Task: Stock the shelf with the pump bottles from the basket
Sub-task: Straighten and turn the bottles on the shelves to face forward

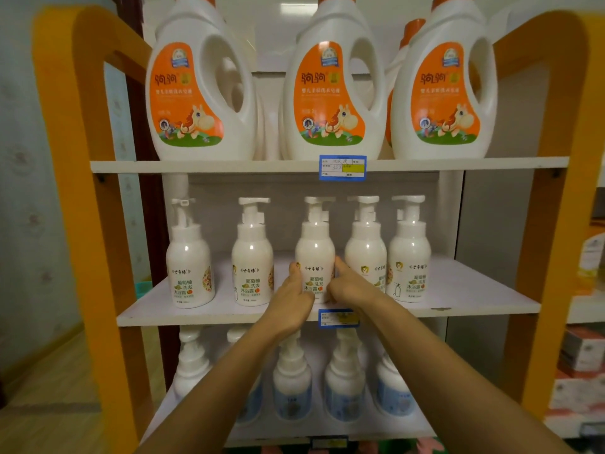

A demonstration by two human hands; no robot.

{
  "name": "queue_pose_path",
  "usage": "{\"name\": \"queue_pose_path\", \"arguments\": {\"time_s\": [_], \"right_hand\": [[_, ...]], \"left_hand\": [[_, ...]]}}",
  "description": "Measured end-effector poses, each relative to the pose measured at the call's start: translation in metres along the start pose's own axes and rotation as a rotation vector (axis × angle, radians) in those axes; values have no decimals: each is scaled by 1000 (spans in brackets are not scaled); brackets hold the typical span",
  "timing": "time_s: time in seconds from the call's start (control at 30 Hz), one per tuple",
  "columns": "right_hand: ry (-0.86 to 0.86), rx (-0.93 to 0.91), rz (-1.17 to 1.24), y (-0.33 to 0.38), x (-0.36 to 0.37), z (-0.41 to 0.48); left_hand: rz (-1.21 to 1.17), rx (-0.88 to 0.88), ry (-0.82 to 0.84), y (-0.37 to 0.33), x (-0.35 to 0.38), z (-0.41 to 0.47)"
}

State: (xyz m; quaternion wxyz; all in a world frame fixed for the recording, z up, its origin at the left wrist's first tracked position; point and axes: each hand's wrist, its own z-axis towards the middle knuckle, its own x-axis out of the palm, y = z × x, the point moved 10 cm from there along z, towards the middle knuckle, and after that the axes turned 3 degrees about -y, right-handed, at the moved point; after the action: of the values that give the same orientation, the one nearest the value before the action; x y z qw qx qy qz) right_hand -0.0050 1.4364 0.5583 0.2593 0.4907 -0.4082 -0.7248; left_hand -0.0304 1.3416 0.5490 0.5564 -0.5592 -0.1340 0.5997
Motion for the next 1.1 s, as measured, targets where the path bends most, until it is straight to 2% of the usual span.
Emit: {"name": "queue_pose_path", "arguments": {"time_s": [0.17, 0.27, 0.33, 0.43, 0.5, 0.6, 0.7, 0.9, 1.1], "right_hand": [[26, 6, -38, 5, -3, -9], [46, -21, -88, 9, -17, -24], [-45, -33, -55, 4, -40, -34], [-338, -73, -75, -8, -92, -50], [-408, -116, -63, -13, -107, -55], [-326, -178, -26, -11, -96, -50], [-296, -190, -27, -10, -85, -38], [-147, -14, 56, -37, -73, -9], [-70, 17, 164, -51, -78, -14]], "left_hand": [[-15, -5, 0, -1, 1, 0], [-1, 15, -98, -6, -4, -3], [6, 94, -240, -20, -13, -12], [-15, 243, -396, -51, -21, -36], [-33, 271, -334, -64, -6, -38], [-50, 213, -123, -69, 33, -24], [-71, 120, -20, -64, 56, -12], [-22, 35, 29, -50, 70, -3], [29, 27, 50, -51, 71, 5]]}}
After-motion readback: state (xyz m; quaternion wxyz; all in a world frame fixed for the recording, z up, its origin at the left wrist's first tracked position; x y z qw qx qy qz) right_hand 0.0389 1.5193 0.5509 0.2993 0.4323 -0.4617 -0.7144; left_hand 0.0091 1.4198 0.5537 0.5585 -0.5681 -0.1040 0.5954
